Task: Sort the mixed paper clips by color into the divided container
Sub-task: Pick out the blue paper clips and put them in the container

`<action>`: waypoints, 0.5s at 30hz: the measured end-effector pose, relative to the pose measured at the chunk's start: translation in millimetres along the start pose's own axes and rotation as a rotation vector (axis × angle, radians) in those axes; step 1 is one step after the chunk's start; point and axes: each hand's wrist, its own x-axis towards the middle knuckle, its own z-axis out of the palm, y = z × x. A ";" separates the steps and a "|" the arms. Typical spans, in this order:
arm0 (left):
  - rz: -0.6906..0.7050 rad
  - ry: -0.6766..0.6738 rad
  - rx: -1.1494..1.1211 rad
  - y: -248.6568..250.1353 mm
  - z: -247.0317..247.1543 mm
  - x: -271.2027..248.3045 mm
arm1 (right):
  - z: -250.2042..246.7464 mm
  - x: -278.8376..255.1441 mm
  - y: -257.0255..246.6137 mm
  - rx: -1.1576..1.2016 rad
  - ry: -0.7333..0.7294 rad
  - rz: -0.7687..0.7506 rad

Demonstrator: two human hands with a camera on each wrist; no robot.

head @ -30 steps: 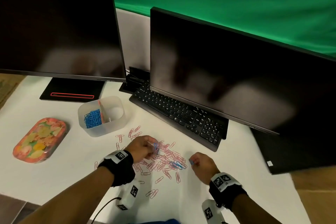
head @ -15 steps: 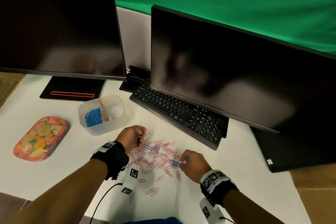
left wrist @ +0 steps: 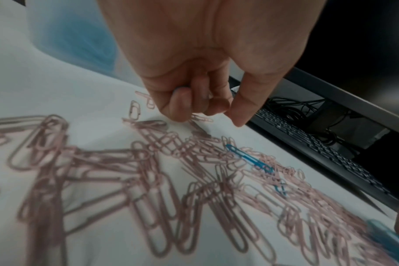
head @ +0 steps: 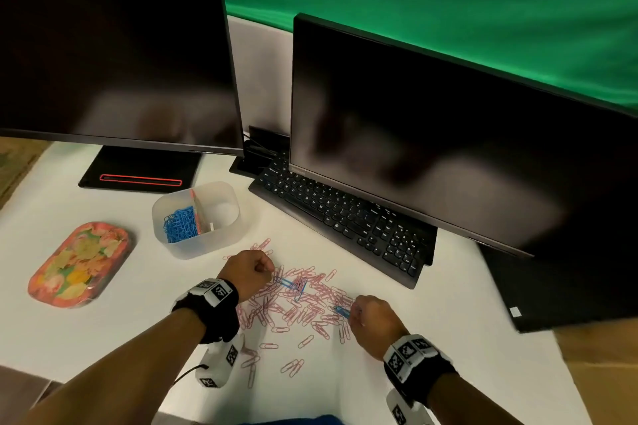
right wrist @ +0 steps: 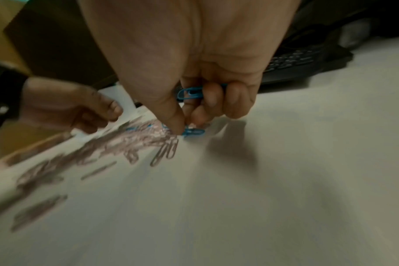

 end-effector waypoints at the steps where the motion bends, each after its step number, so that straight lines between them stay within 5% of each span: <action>1: 0.006 0.002 0.015 -0.9 -0.7 0.5 | -2.4 -0.2 2.5 0.065 -0.005 0.036; 5: 0.106 -0.040 0.112 0.7 1.1 1.5 | -13.6 0.9 6.8 0.266 0.013 0.124; 15: 0.259 -0.109 0.588 10.6 21.1 8.8 | -45.9 1.0 -20.1 0.820 -0.055 0.071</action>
